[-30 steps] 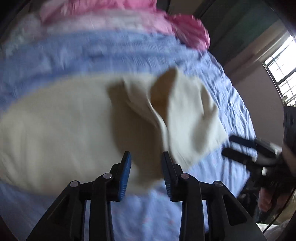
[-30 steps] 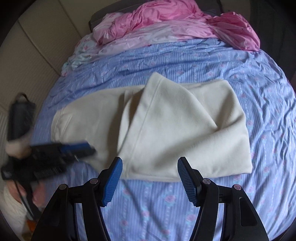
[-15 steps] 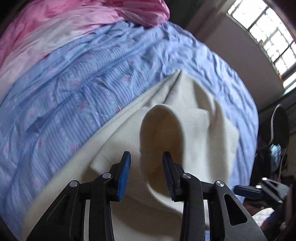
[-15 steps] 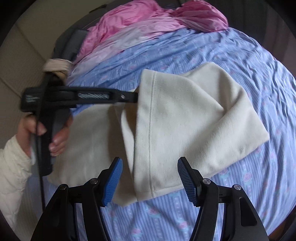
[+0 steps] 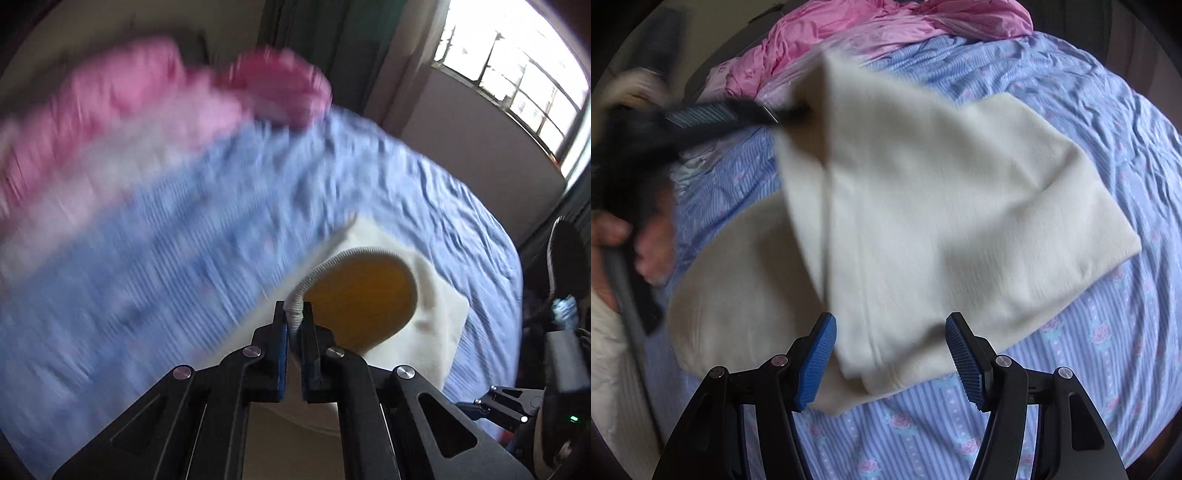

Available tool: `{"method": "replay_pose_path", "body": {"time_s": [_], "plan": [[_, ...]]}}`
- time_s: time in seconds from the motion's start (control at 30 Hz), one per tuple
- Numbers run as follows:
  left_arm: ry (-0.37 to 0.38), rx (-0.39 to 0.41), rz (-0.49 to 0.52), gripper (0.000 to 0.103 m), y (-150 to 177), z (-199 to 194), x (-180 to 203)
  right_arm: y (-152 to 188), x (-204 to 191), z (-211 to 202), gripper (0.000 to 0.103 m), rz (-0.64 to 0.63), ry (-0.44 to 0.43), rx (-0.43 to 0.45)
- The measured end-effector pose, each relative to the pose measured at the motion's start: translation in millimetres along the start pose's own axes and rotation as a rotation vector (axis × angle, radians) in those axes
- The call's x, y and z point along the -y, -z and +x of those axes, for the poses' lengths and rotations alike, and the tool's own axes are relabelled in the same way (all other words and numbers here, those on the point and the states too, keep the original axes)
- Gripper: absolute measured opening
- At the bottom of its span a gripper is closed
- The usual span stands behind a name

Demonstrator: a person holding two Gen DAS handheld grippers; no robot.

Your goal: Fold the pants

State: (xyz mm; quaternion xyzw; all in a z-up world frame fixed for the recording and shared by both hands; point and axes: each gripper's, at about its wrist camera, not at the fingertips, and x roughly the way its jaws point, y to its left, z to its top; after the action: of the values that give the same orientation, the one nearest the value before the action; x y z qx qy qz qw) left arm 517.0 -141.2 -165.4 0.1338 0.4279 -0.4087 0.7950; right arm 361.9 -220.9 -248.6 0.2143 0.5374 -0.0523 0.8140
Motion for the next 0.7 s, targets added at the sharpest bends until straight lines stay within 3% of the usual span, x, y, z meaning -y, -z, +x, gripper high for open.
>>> {"method": "replay_pose_path", "body": {"time_s": [0.07,0.2,0.33,0.6,0.7], "plan": [[-0.031,0.020,0.044,0.008,-3,-8,3,5,2,6,0.063,0.011,0.010,-0.021],[-0.061,-0.057,0.064,0.008,8,12,4,13,6,12,0.063,0.045,-0.001,-0.067],[-0.064,-0.105,0.016,0.008,26,29,-11,15,10,-4,0.063,0.077,-0.027,-0.006],[-0.060,-0.137,-0.021,0.009,31,40,-23,4,-22,2,0.063,-0.043,-0.023,0.043],[-0.061,-0.144,-0.009,0.009,30,42,-23,1,-32,16,0.060,-0.112,0.041,0.038]]}}
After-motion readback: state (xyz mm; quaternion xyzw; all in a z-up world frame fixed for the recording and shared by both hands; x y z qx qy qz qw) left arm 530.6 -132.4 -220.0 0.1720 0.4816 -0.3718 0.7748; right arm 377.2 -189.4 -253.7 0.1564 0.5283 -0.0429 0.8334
